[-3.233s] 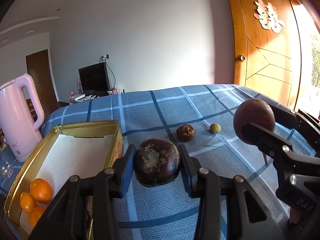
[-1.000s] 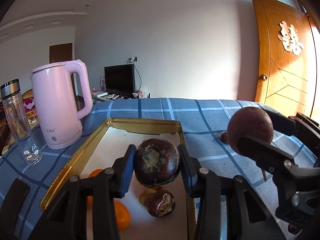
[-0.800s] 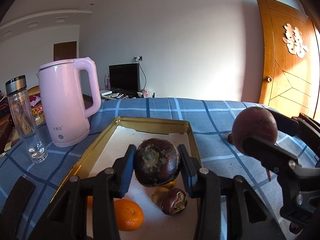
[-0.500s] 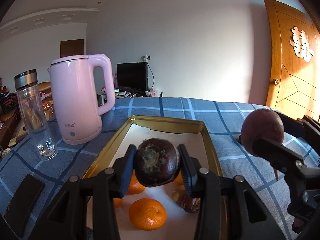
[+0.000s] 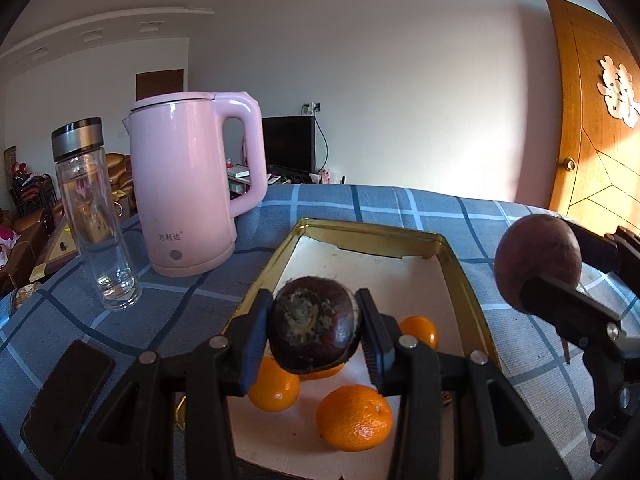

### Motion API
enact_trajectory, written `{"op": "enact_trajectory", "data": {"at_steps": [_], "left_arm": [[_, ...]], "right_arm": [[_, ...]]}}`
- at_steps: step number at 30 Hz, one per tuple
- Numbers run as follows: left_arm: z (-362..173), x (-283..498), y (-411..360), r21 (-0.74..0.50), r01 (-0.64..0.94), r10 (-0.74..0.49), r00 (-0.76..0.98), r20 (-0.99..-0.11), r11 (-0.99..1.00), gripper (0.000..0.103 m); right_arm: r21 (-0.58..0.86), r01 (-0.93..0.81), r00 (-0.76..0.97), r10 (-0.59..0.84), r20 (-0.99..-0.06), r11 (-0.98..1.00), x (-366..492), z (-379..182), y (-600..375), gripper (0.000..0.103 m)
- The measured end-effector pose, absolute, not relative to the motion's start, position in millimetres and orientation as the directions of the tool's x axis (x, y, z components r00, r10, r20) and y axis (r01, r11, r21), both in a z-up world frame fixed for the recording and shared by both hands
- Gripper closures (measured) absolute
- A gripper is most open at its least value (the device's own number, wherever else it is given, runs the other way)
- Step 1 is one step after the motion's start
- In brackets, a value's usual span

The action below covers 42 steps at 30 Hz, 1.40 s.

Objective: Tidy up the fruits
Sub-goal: 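Lower both tools into the tray and open them to release the fruits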

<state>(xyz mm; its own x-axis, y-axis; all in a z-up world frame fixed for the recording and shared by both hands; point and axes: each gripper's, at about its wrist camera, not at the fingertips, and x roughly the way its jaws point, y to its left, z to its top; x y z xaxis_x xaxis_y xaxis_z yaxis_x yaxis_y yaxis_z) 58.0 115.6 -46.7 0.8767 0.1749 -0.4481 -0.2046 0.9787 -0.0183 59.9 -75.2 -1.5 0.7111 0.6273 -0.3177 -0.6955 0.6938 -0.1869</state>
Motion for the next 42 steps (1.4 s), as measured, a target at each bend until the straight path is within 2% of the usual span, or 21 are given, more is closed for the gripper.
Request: {"op": "enact_trajectory", "data": {"at_steps": [16,42], "left_arm": [[-55,60,140,-0.017,-0.243,0.205,0.852,-0.482,0.97,0.059],[-62,67,148,-0.005,-0.214,0.177,0.821,-0.543,0.977,0.059]], "right_arm": [[-0.189,-0.741,0.663,0.655,-0.364,0.645,64,-13,-44,0.05],[-0.197,-0.785,0.603,0.652,-0.459,0.587,64,-37,-21,0.05]]}}
